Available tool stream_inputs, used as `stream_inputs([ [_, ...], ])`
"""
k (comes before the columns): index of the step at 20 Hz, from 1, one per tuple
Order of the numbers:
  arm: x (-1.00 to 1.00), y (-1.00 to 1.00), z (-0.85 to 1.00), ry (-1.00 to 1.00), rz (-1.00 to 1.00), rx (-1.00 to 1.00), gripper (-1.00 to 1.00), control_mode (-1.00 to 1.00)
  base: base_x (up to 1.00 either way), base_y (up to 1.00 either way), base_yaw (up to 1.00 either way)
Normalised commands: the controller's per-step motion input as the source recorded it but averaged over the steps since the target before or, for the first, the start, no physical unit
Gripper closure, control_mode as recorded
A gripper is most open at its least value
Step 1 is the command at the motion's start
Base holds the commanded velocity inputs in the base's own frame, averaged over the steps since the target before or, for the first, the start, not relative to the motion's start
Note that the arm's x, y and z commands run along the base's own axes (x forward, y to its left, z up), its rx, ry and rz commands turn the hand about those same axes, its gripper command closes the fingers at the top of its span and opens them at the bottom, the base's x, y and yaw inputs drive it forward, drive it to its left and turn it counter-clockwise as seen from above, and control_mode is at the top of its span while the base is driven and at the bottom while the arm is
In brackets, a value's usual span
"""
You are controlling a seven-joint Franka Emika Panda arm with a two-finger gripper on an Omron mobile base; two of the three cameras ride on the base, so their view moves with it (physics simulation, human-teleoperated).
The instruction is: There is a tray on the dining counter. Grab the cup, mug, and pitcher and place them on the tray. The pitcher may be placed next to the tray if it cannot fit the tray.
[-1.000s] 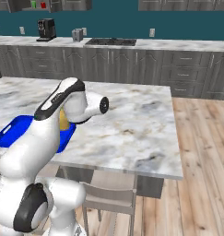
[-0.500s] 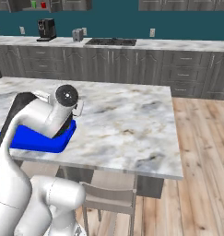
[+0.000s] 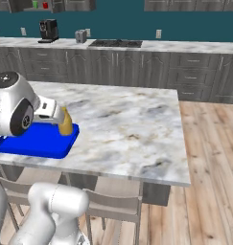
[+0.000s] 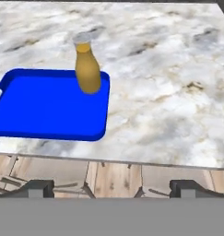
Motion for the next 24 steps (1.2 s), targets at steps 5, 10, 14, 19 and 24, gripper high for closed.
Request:
stream_inputs([
  [5,-0.59,0.0,-0.02,0.0,0.0,0.0,-1.0,-1.0,0.0,0.0,0.0],
  [10,-0.94,0.0,-0.02,-0.06,0.0,0.0,-1.0,-1.0,0.0,0.0,0.0],
  [14,-0.68,0.0,0.0,-0.43,0.0,0.0,-1.0,-1.0,0.0,0.0,0.0],
  [19,-0.06,0.0,0.0,-0.06,-0.01,0.0,-1.0,-1.0,0.0,0.0,0.0],
  [24,0.0,0.0,0.0,0.0,0.0,0.0,-1.0,1.0,-0.01,0.0,0.0],
])
